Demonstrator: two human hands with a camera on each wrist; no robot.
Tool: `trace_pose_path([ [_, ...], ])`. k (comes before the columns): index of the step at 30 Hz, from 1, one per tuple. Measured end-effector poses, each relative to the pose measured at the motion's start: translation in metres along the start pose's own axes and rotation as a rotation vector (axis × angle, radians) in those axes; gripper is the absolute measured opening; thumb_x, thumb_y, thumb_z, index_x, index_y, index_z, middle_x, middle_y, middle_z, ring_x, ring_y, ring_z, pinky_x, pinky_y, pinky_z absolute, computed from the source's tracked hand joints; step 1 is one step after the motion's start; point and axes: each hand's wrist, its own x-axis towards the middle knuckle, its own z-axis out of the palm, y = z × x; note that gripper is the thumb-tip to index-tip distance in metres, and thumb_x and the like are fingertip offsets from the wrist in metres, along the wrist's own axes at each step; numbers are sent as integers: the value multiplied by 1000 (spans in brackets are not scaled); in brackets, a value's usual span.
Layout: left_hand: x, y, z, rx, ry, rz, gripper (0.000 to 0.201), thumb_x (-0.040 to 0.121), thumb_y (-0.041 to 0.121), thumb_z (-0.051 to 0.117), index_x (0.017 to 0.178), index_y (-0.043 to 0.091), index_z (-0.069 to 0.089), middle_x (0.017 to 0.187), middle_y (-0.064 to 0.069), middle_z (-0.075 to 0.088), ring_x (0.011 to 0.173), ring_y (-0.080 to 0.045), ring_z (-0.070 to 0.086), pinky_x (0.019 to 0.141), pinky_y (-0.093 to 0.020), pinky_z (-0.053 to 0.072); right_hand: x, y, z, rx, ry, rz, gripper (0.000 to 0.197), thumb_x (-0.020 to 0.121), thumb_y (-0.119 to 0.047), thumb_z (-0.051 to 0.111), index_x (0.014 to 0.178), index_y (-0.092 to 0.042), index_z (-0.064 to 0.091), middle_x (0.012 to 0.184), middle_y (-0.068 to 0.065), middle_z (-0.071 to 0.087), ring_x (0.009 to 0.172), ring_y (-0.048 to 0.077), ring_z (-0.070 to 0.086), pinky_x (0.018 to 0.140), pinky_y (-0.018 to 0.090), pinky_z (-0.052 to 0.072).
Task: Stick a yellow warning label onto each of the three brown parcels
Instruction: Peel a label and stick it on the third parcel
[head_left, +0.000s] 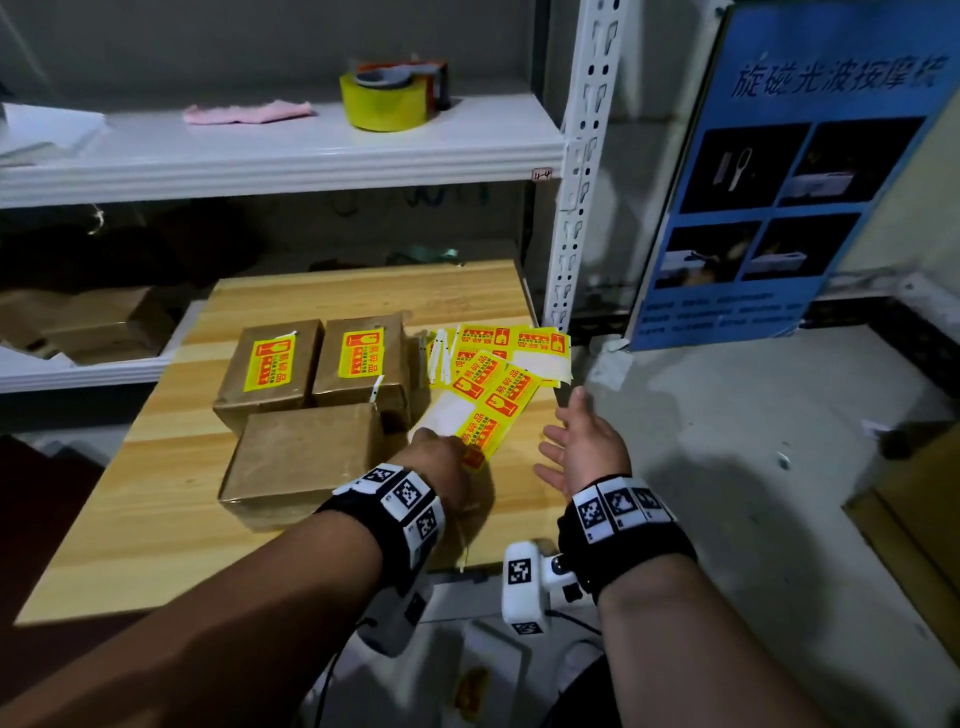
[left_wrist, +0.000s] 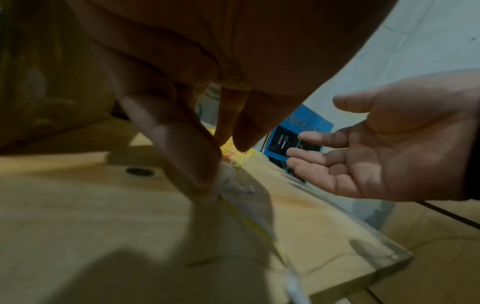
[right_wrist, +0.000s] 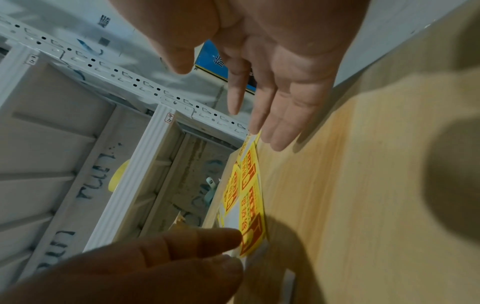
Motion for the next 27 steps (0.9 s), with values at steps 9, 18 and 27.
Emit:
trace_pose_path([
  [9,7,-7,1,-112,20,40,28,78,37,73,101,21,71,109,-7,71,99,-28,69,76,-27,52,-11,5,1,-17,-91,210,56,101,-48,52,142,-10,48,129,20,59,105,36,61,70,52,58],
  [18,10,-4,9,-189,125,145,24,88,27,66,111,25,73,112,-6,73,104,-26,67,87,-28,52,-11,7,5,24,-76,244,52,104,-35,50,147,-6,43,144,29,51,127,46,56,103,55,49],
  [27,6,-15,14,-775,352,100,19,89,14,71,74,25,66,83,11,76,82,-14,72,84,-32,57,-23,0,1,-155,-43,208,46,103,-40,52,129,-3,56,121,18,62,88,29,61,59,36,49],
])
